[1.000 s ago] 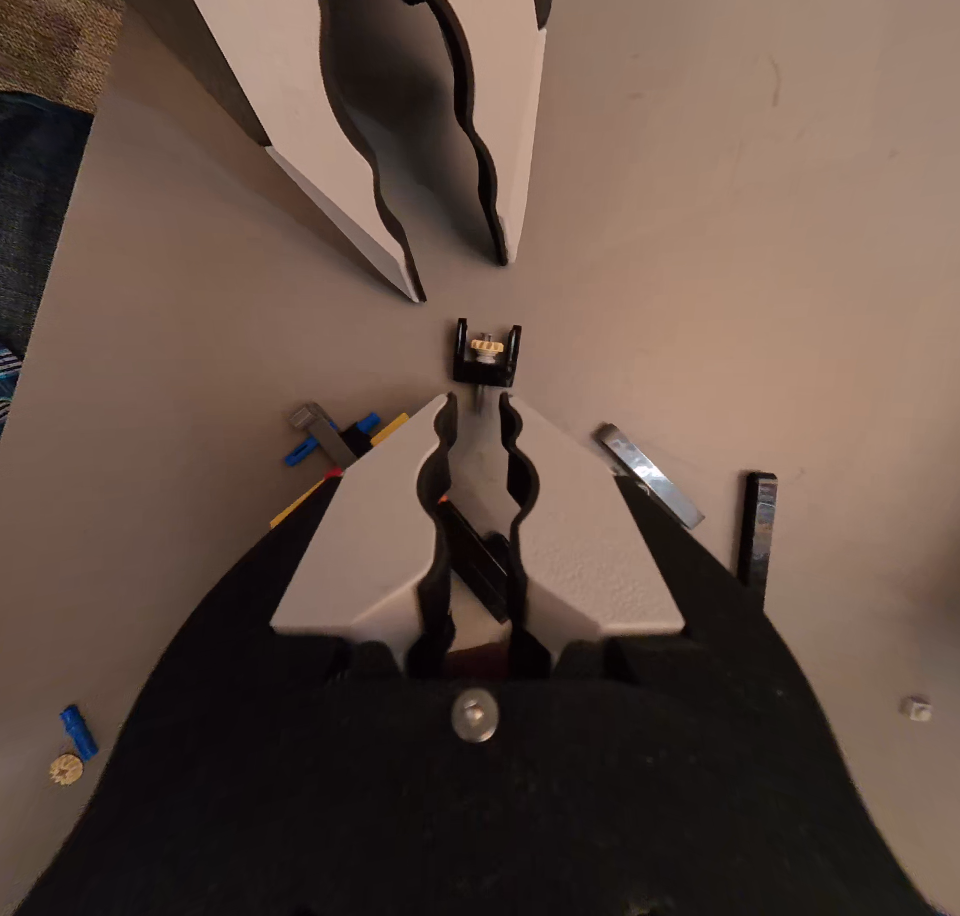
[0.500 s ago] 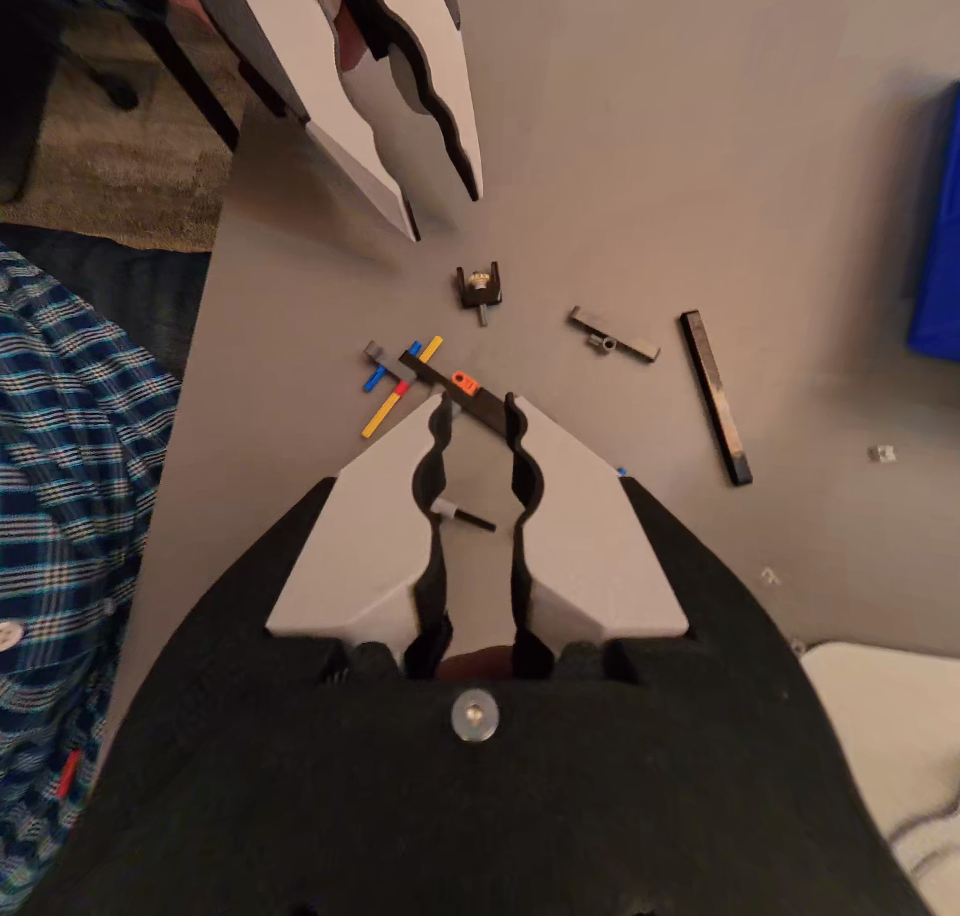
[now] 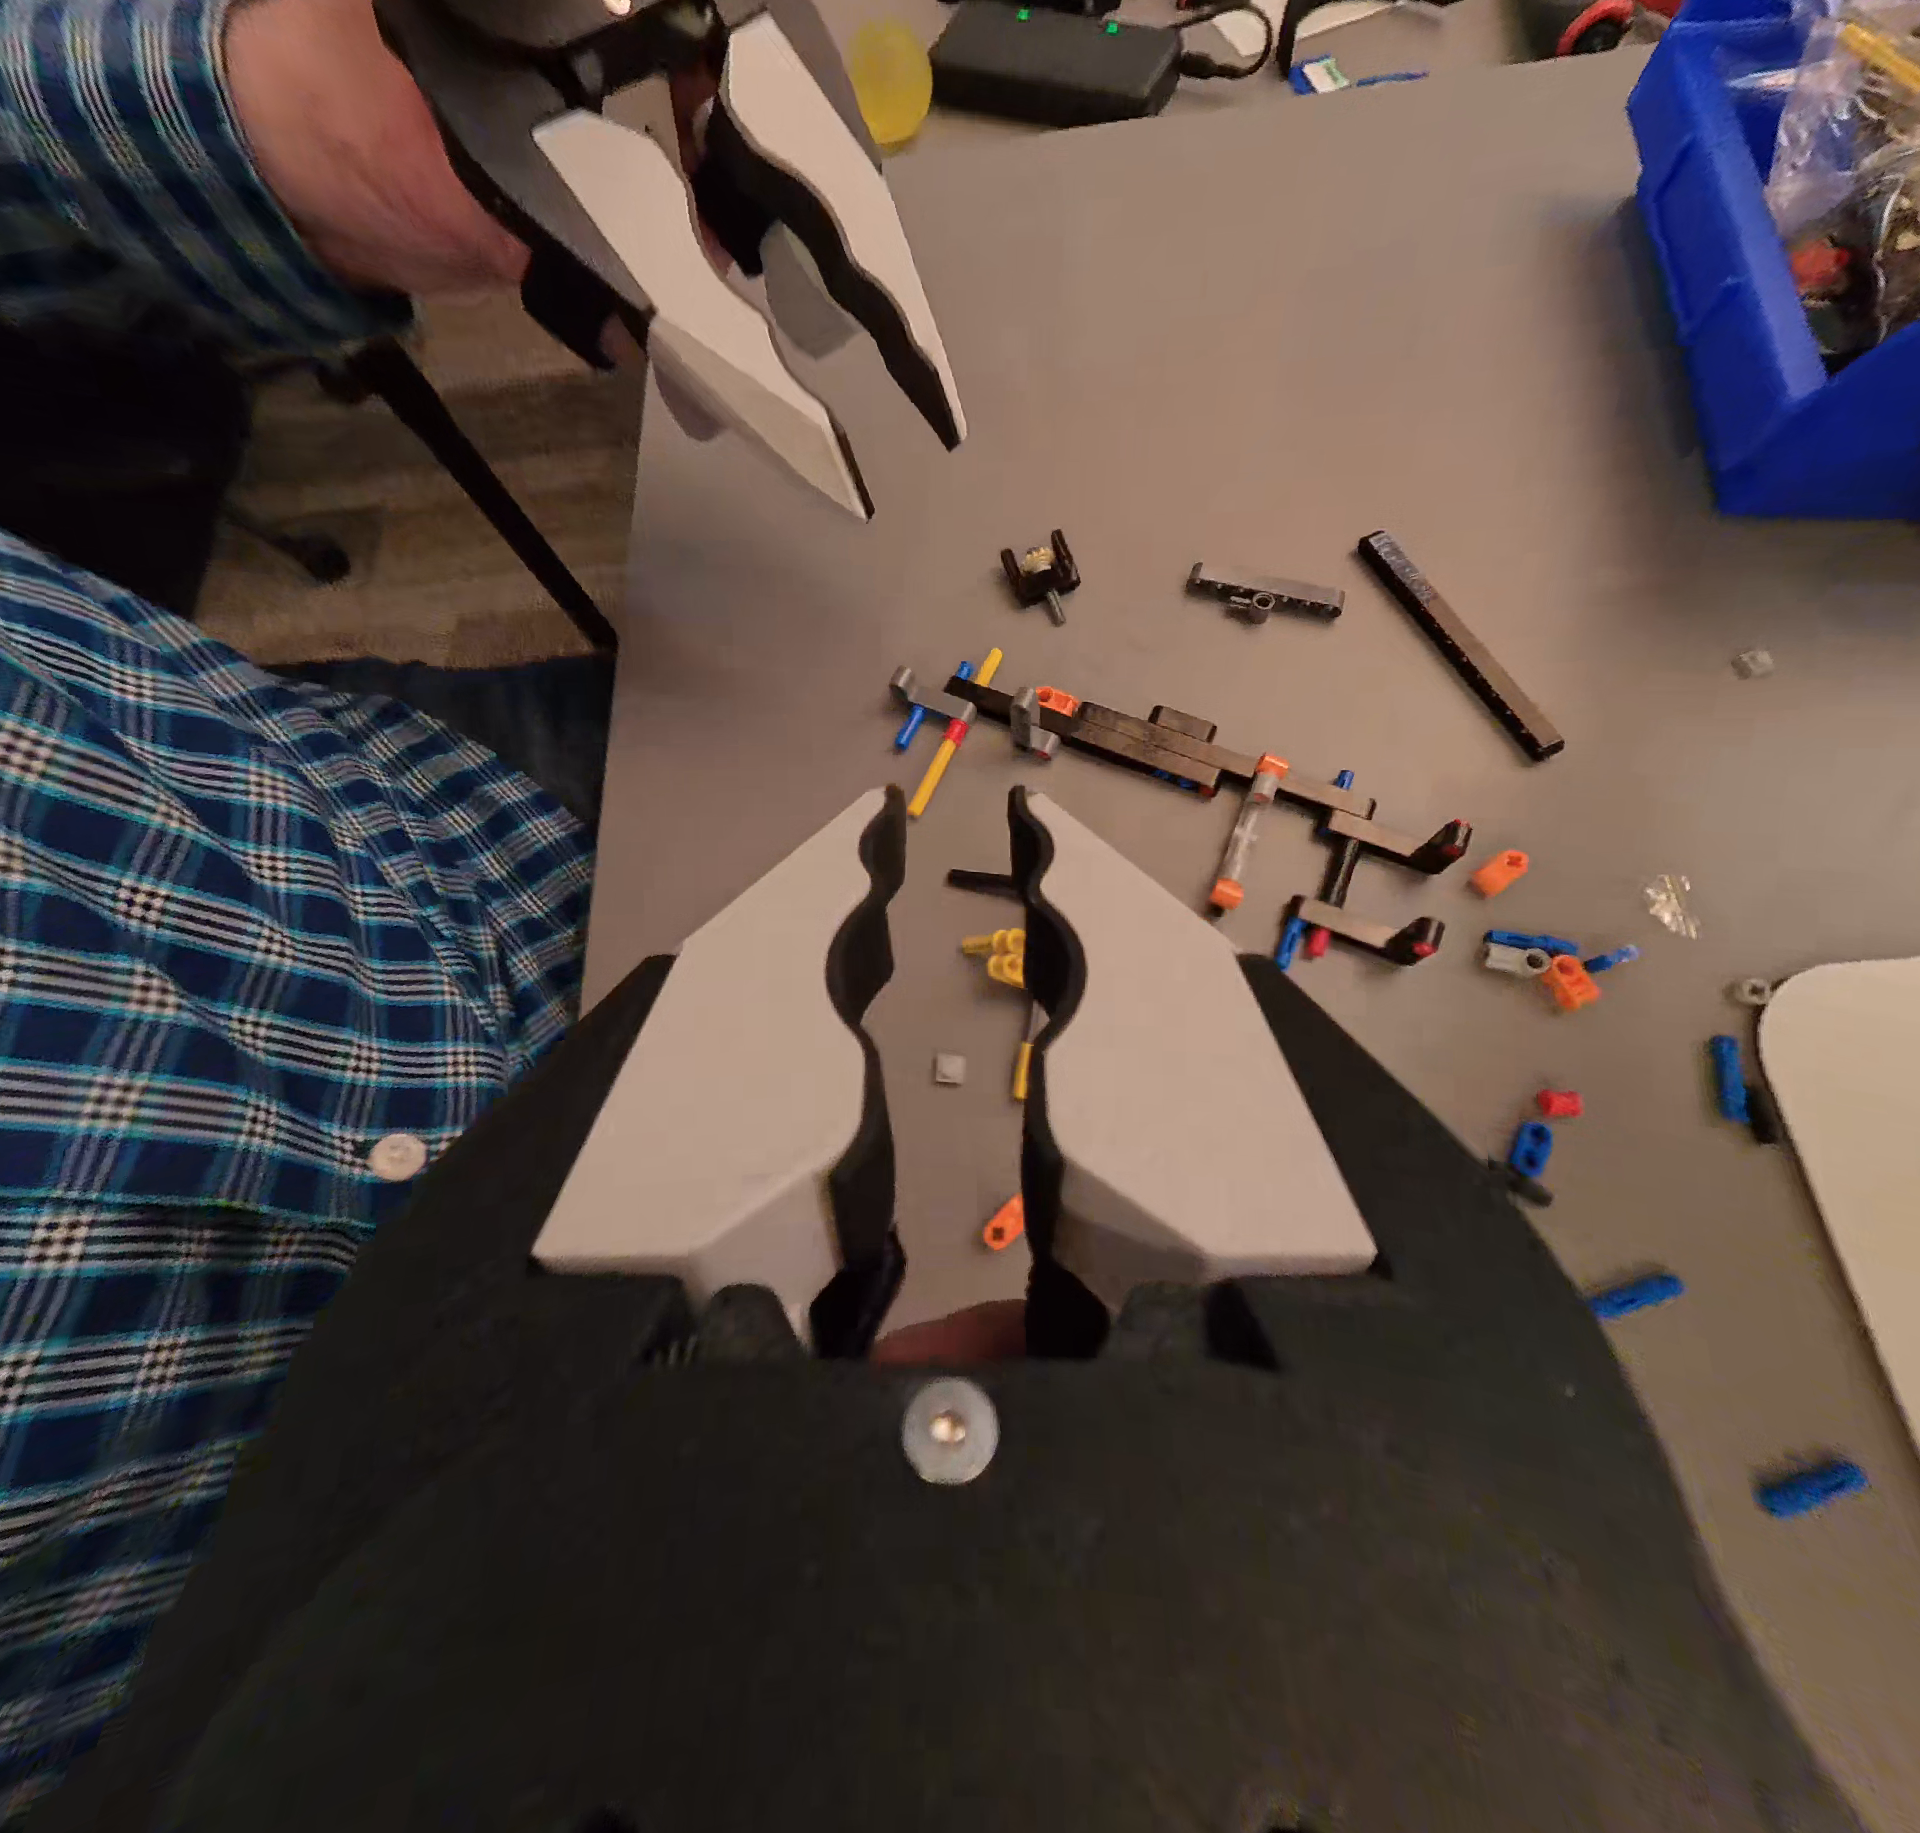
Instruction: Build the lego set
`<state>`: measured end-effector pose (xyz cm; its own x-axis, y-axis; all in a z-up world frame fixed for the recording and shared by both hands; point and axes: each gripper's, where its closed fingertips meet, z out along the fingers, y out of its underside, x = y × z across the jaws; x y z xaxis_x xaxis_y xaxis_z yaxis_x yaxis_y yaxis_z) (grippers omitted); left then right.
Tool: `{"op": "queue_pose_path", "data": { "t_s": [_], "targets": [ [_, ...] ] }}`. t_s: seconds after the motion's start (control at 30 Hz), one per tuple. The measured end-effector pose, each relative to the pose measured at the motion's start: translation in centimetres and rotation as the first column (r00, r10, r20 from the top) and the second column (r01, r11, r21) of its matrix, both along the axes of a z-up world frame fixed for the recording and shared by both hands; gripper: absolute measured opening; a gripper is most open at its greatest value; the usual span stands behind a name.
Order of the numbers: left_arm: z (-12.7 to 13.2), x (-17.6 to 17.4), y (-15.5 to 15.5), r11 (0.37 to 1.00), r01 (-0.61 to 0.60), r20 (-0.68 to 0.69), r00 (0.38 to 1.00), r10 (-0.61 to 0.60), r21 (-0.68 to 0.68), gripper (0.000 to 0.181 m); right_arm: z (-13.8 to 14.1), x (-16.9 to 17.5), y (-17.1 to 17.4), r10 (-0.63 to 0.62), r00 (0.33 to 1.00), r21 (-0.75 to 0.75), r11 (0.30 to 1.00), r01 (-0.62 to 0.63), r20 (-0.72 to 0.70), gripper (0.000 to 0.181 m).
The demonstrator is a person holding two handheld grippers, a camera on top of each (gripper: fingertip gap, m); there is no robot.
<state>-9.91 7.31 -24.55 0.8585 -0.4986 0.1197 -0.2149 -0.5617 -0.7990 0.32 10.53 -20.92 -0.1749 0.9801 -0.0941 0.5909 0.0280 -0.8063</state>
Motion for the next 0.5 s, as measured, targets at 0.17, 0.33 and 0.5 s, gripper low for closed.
{"op": "queue_pose_path", "data": {
  "t_s": [0.17,0.33,0.5],
  "targets": [
    [-0.5,2.6,0.0,0.998,0.052,0.011,0.999,-0.052,0.024,0.061,-0.3,1.1,-0.7,-0.050,0.998,-0.042,0.998,0.048,-0.046,0.018],
    [-0.8,3.4,0.2,0.997,0.076,0.047,0.996,-0.077,0.022,0.072,-0.3,1.7,-0.7,-0.067,0.996,-0.043,0.997,0.064,-0.059,0.018],
    [-1.4,4.8,-0.5,0.990,0.140,0.052,0.989,-0.139,-0.020,0.089,0.5,1.8,-0.5,-0.072,0.991,-0.051,0.996,0.067,-0.109,0.020]
  ]
}}
